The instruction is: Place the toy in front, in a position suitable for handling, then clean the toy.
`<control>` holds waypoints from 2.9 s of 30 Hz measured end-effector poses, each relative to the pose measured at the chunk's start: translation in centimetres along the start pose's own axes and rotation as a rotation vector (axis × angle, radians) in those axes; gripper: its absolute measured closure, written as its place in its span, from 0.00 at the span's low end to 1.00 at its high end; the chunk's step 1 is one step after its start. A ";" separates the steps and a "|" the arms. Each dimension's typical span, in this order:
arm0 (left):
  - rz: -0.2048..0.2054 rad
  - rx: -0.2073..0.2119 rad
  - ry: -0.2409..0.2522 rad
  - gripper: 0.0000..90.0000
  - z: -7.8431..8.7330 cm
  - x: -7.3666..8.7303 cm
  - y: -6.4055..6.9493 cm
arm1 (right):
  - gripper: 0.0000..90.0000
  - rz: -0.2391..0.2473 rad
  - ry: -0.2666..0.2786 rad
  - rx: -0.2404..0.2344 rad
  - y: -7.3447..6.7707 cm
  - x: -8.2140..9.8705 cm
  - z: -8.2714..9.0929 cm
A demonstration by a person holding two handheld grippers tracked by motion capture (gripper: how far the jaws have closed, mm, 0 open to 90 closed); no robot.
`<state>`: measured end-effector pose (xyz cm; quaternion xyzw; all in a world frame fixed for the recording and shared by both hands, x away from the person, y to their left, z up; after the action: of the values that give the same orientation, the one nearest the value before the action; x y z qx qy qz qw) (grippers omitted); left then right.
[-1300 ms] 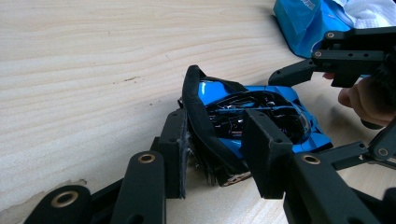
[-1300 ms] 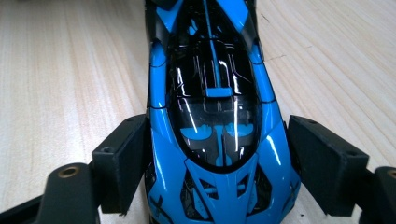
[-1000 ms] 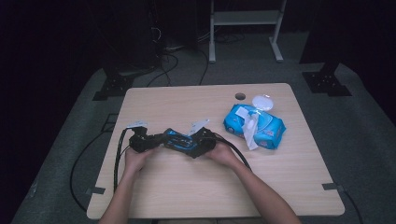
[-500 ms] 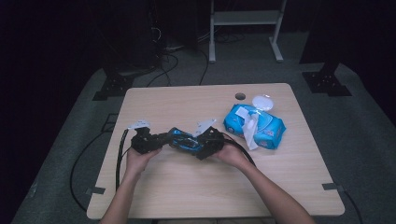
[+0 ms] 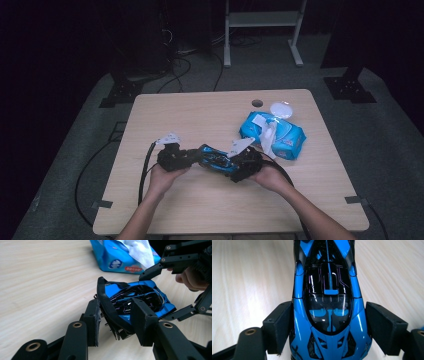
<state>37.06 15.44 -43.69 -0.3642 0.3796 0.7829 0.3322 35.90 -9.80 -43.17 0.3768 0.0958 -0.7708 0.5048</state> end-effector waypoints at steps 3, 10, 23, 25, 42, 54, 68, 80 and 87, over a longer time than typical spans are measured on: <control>-0.014 0.002 -0.025 0.67 -0.7 0.3 0.9 | 0.26 0.004 -0.008 -0.003 -0.3 1.1 0.4; -0.010 0.010 -0.073 0.66 -1.8 1.1 1.9 | 0.26 0.011 -0.013 -0.024 -0.9 3.2 0.8; -0.017 0.011 -0.142 0.64 -2.7 2.8 2.0 | 0.26 0.044 -0.033 -0.076 -1.4 4.7 -0.1; -0.021 -0.005 -0.163 0.64 -2.9 3.1 2.0 | 0.26 0.065 -0.045 -0.067 -1.7 4.9 -0.3; -0.079 -0.002 -0.077 0.40 -1.7 2.8 1.4 | 0.23 -0.042 0.059 -0.118 -0.6 5.5 1.1; -0.147 -0.039 -0.020 0.17 -1.0 2.8 1.2 | 0.22 -0.194 0.170 0.002 2.9 6.9 3.9; -0.183 -0.047 0.036 0.12 -0.2 2.6 1.6 | 0.22 -0.240 0.204 0.174 6.4 7.1 5.9; -0.200 -0.054 0.053 0.11 -0.2 2.5 1.7 | 0.24 -0.346 0.158 0.320 10.9 7.9 5.1; -0.198 -0.055 0.062 0.10 -0.2 2.5 1.4 | 0.47 -0.353 0.107 0.363 11.2 8.4 3.6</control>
<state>34.70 15.22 -45.33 -0.4329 0.3299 0.7448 0.3860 41.91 -22.90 -43.75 0.4789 0.0468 -0.8304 0.2808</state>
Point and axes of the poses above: each handheld gripper's, and its own axes: z roughly backward along the jaws, x roughly out of its underside, y roughly to its right, the point moved 1 cm from there along -z, roughly forward along the jaws, and after that the axes turned 7 degrees about x, right-handed, at the moved point
